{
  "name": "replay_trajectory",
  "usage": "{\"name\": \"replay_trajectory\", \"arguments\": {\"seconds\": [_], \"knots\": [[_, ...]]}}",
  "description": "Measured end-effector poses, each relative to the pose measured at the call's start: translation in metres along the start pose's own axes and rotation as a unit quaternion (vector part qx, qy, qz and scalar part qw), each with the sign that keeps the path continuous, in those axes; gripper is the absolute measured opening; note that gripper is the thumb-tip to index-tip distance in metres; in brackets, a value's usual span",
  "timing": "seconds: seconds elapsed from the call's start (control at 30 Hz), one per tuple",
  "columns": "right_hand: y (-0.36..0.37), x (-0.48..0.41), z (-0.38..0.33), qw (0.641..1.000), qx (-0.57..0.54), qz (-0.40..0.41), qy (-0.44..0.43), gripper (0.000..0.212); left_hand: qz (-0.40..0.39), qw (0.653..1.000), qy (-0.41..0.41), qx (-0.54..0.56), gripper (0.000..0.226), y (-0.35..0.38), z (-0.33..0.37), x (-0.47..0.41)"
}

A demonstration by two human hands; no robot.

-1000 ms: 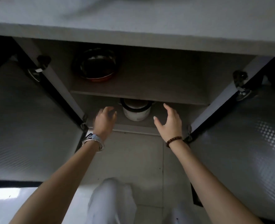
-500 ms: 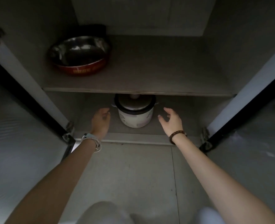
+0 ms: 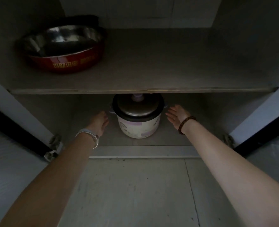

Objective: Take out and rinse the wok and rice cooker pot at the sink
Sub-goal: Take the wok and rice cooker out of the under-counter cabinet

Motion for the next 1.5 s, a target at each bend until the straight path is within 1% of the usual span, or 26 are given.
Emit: {"name": "replay_trajectory", "arguments": {"seconds": [0.13,0.27,0.4,0.43,0.5,0.53,0.57,0.6,0.63,0.73,0.83,1.0,1.07,1.33,1.5], "knots": [[0.016,-0.013,-0.005,0.999,-0.043,0.005,0.007,0.039,-0.015,1.0,-0.005,0.014,0.041,0.001,0.005,-0.024],[0.026,-0.024,-0.013,0.992,-0.122,0.012,0.012,0.039,-0.036,0.999,-0.013,-0.005,0.026,0.008,0.009,-0.034],[0.024,-0.035,-0.018,0.996,-0.078,0.027,0.023,0.044,-0.052,0.998,-0.02,0.011,0.025,0.014,0.012,-0.04],[0.022,-0.038,-0.019,0.995,-0.091,0.029,0.028,0.045,-0.055,0.998,-0.025,0.013,0.025,0.015,0.012,-0.041],[0.017,-0.037,-0.02,0.989,-0.136,0.042,0.039,0.046,-0.047,0.998,-0.028,0.017,0.031,0.018,0.011,-0.037],[0.016,-0.036,-0.019,0.975,-0.213,0.051,0.046,0.047,-0.04,0.999,-0.03,0.021,0.035,0.019,0.011,-0.037],[0.014,-0.04,-0.019,0.955,-0.285,0.056,0.053,0.048,-0.036,0.999,-0.034,0.021,0.034,0.019,0.01,-0.036],[0.013,-0.043,-0.017,0.945,-0.314,0.065,0.057,0.048,-0.038,0.998,-0.035,0.018,0.029,0.02,0.01,-0.036],[0.012,-0.041,-0.016,0.953,-0.294,0.055,0.049,0.048,-0.044,0.998,-0.04,0.012,0.025,0.02,0.01,-0.033],[0.014,-0.038,-0.012,0.979,-0.197,0.013,0.055,0.045,-0.032,0.999,-0.034,-0.001,0.026,0.017,0.011,-0.035],[0.009,-0.031,-0.012,0.988,-0.149,0.023,0.043,0.042,-0.017,0.999,-0.028,-0.011,0.025,0.013,0.009,-0.032],[-0.006,-0.011,-0.004,0.992,-0.106,0.023,0.069,0.046,-0.018,0.999,-0.033,-0.017,0.029,0.005,0.001,-0.017],[-0.011,-0.004,-0.001,0.991,-0.109,0.02,0.073,0.047,-0.003,0.999,-0.037,-0.004,0.025,-0.002,-0.002,-0.01],[-0.039,0.054,0.015,0.986,-0.144,-0.02,0.076,0.04,-0.003,1.0,-0.021,0.011,0.017,-0.031,-0.021,0.045],[-0.056,0.105,0.019,0.981,-0.16,-0.06,0.093,0.039,0.016,1.0,-0.01,0.007,0.02,-0.049,-0.025,0.089]]}}
Point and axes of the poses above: each hand's wrist, its own x-axis away from the middle knuckle, its own y-axis out of the palm, z = x × y, the point moved 3 cm from there along -x, towards the middle knuckle, and after that the axes turned 7 degrees about x, right-handed, at the moved point
